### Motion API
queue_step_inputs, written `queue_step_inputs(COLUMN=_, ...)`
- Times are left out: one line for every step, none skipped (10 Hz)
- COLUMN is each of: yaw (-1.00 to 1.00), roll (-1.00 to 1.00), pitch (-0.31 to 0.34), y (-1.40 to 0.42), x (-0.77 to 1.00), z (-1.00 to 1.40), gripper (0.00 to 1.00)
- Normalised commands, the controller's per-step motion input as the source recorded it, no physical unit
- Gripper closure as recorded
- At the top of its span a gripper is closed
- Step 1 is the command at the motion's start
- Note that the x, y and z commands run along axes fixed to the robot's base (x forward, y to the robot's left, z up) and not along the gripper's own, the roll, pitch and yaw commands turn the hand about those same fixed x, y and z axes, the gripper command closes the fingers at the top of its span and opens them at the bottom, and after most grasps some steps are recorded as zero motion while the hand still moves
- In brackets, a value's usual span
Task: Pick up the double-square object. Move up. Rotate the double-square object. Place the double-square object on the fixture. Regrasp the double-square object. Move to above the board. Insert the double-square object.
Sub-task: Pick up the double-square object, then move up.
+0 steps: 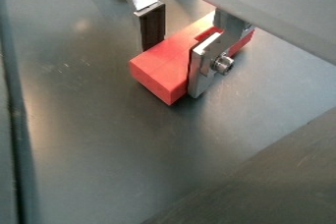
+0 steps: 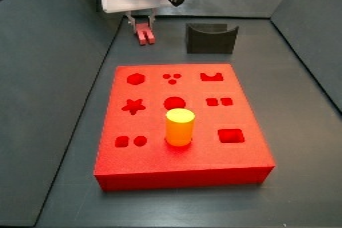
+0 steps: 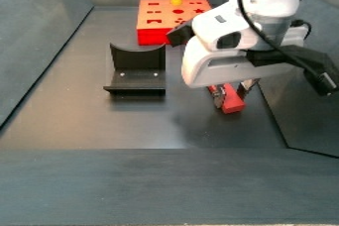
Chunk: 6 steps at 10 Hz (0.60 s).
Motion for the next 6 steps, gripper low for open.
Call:
queue_step_inputs(yaw=0.0, roll=0.0, pitch=0.0, y=0.0, x=0.0, z=0.0, gripper=1.0)
queue_step_inputs(yaw=0.0, roll=0.0, pitch=0.0, y=0.0, x=0.0, z=0.0, gripper=1.0)
queue_step_inputs(yaw=0.0, roll=0.0, pitch=0.0, y=0.0, x=0.0, z=0.0, gripper=1.0)
queue_step_inputs(yaw=0.0, roll=0.0, pitch=0.0, y=0.0, x=0.0, z=0.83, gripper=1.0)
queue_step_inputs(yaw=-0.03, roll=0.01, pitch=-0.002, y=0.05, x=0.02, z=0.82, gripper=1.0)
queue_step_inputs(yaw=-0.03, roll=-0.02, pitch=0.044, y=0.04, x=0.0, z=0.69, gripper=1.0)
